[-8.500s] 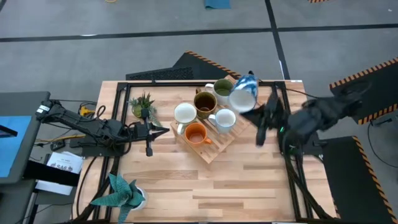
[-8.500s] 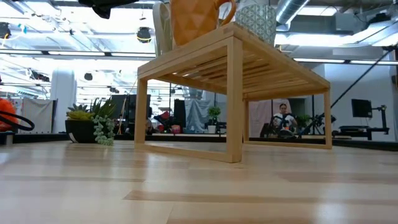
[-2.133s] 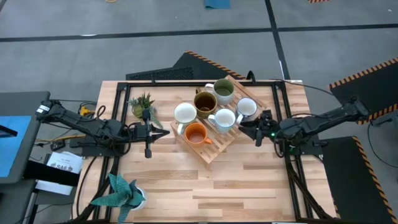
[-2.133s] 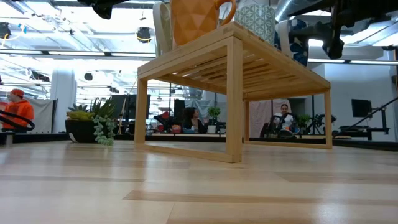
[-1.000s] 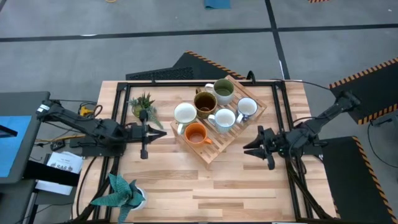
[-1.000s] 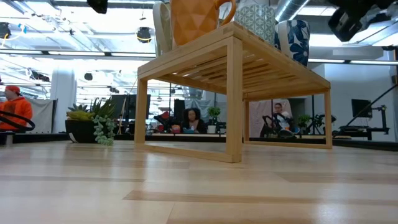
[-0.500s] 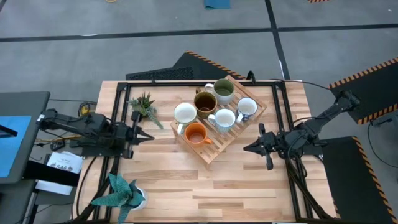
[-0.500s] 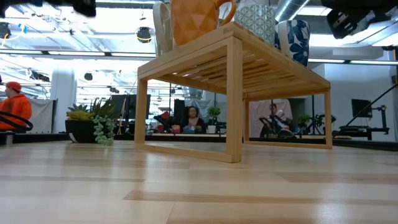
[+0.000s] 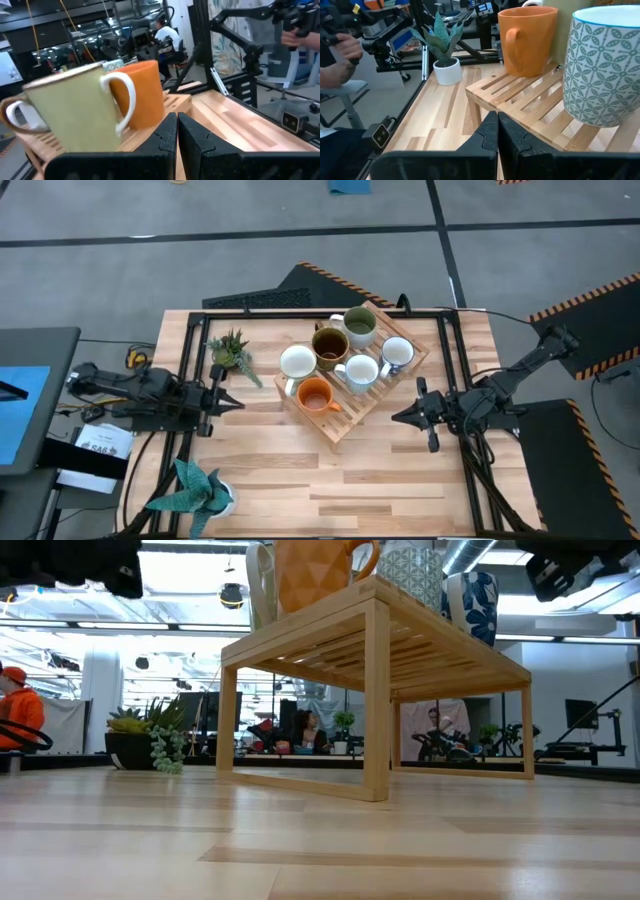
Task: Place coffee mugs
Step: Return to Home Position
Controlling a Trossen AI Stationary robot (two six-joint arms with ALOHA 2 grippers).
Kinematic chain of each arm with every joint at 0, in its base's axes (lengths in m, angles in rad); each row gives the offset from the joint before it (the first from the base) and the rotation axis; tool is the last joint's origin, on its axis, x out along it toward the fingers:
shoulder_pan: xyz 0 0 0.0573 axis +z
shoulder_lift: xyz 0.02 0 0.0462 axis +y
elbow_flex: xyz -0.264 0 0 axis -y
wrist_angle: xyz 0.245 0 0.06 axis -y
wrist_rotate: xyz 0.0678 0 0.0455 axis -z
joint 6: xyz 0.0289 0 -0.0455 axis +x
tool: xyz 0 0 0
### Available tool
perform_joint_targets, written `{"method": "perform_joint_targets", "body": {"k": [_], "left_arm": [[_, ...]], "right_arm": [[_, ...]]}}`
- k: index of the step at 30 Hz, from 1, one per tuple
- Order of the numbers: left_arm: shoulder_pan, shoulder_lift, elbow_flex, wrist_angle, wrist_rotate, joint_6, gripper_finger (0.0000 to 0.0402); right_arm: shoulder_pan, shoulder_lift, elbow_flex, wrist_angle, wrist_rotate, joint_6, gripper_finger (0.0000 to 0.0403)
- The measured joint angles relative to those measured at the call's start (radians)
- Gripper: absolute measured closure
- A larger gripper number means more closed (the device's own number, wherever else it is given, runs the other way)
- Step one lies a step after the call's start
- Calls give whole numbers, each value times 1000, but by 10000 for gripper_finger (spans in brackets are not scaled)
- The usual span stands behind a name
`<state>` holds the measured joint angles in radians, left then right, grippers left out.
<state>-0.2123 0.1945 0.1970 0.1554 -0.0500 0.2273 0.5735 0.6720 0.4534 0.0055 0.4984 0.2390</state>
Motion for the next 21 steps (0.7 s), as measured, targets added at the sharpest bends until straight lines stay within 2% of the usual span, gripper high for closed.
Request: {"method": "perform_joint_targets", "body": {"k": [10,15,21], "left_arm": [[1,-151,-95,-40,9,3,401],[37,-193,-136,-66,12,-20,401],[99,-191,-138,-102,92,-49,401]], "right_arm": [[0,0,0,-2,0,22,381],[0,0,0,-3,0,23,381],[0,0,0,-9,0,23,381]]}}
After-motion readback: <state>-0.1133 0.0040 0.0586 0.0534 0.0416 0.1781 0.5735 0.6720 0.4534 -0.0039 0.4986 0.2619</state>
